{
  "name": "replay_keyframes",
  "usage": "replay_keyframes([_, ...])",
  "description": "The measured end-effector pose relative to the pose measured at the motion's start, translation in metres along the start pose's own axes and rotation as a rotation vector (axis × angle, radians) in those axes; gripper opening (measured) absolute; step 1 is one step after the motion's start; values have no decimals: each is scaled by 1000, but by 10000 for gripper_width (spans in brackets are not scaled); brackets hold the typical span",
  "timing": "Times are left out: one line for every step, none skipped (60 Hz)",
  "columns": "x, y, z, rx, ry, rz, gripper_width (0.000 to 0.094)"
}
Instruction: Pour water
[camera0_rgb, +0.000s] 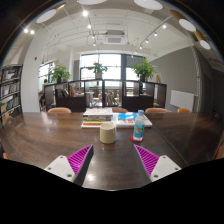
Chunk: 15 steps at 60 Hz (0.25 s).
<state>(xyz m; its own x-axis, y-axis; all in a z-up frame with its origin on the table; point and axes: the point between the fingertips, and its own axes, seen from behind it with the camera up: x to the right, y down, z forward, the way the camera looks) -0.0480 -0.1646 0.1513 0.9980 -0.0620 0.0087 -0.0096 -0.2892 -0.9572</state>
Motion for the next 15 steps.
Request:
replay_keyframes([-1,0,0,2,-2,-5,816])
replay_keyframes([-2,0,-2,3,-4,-8,815])
replay_keyframes([-3,-1,-3,5,-5,-10,814])
replay_keyframes([-4,-2,-5,7,-7,-11,814])
replay_keyframes([-5,-2,-7,9,-9,-13,814])
replay_keyframes([-6,-3,-8,9,-10,-14,815])
replay_keyframes([-7,-3,-9,9,-11,-15,815])
replay_keyframes([-7,-4,-10,11,-12,-16,816])
replay_keyframes([-8,-5,-11,13,-12,-18,810])
replay_keyframes([-9,-2,-10,17,-13,-19,816])
replay_keyframes([-9,-2,-10,18,-11,-19,813])
replay_keyframes([-9,-2,-11,18,-9,-19,812])
replay_keyframes([-8,-1,-11,15,-7,-19,813])
replay_keyframes([-8,0,-11,11,-6,-20,813])
replay_keyframes([-8,1,-12,9,-5,-22,811])
